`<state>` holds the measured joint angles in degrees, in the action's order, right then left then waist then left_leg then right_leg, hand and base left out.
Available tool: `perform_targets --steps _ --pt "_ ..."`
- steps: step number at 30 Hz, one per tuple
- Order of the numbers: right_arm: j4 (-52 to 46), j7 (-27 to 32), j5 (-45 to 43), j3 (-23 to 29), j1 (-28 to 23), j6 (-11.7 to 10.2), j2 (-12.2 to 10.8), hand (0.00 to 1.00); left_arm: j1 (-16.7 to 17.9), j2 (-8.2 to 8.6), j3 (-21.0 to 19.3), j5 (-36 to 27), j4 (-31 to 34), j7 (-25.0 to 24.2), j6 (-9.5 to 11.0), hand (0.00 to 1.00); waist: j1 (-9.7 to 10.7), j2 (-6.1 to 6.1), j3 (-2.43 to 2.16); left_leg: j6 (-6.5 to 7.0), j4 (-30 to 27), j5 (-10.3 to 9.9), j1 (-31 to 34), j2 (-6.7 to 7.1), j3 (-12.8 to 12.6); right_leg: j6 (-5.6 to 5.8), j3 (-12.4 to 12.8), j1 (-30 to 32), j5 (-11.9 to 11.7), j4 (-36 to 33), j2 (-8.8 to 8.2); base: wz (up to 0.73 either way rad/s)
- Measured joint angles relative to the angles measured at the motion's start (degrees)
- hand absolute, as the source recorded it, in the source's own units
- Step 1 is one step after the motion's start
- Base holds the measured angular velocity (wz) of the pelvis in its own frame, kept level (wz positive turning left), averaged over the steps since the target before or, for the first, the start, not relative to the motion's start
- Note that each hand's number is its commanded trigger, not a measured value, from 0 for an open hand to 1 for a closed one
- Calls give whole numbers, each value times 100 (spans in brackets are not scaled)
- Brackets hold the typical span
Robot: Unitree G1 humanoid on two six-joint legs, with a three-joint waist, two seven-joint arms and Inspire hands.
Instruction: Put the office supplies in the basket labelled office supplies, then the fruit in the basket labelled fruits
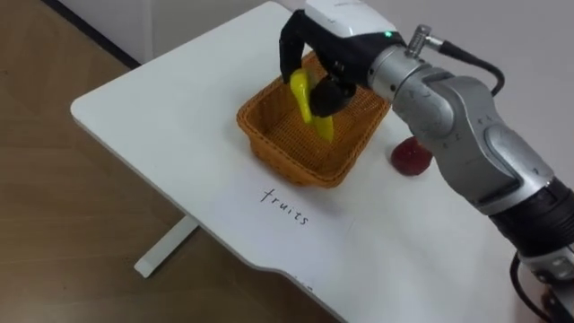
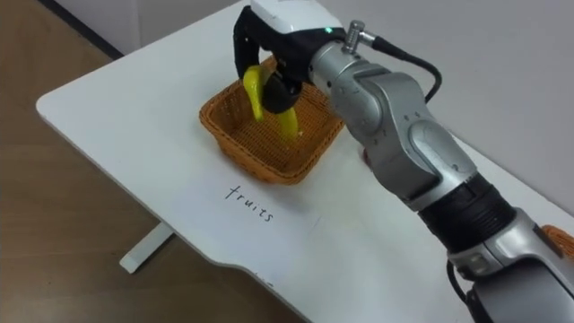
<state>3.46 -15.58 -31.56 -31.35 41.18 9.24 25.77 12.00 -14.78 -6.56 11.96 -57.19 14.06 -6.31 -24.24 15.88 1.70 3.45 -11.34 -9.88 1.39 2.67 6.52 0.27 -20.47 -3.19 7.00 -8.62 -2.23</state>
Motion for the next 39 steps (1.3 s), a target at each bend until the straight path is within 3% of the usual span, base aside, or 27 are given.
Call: perform_targets --steps 15,16,17,20,21,22,23,39 --pt "28 75 -8 -2 -2 21 34 100 21 -1 -56 6 91 3 -42 0 19 0 -1 0 -6 -1 -5 0 0 0 34 -1 0 6 6 0" --pt "28 75 -8 -4 -2 22 34 95 21 -1 -56 6 112 3 -66 0 18 0 -1 0 -6 -1 -6 0 0 0 33 -1 0 6 6 0" --pt "28 75 -8 -7 -2 23 34 70 21 -1 -56 6 116 3 -73 0 19 0 -1 0 -6 -1 -6 0 0 0 34 -1 0 6 6 0" --pt "28 76 -9 -32 -2 32 35 46 22 -1 -58 6 127 3 -83 0 24 0 -1 0 -8 -1 -7 0 0 0 33 -1 0 6 6 0" --pt "28 76 -9 -42 -2 31 38 34 27 0 -60 6 142 3 -84 0 25 0 -2 0 -8 -1 -5 0 0 0 28 -2 0 6 7 0" --pt "28 76 -9 -46 -2 31 39 11 33 -1 -64 6 162 4 -85 0 24 0 -3 0 -9 -1 -4 0 0 0 25 -3 0 6 7 0" --pt "28 76 -8 -46 -2 30 39 2 33 -1 -66 6 165 4 -85 0 24 -1 -3 0 -9 -1 -4 1 0 0 25 -3 0 6 6 0" --pt "32 76 -25 -46 -2 16 79 0 85 -1 -124 9 209 22 -93 0 69 -40 -11 0 -37 0 -28 3 -42 0 61 -49 0 7 1 0"
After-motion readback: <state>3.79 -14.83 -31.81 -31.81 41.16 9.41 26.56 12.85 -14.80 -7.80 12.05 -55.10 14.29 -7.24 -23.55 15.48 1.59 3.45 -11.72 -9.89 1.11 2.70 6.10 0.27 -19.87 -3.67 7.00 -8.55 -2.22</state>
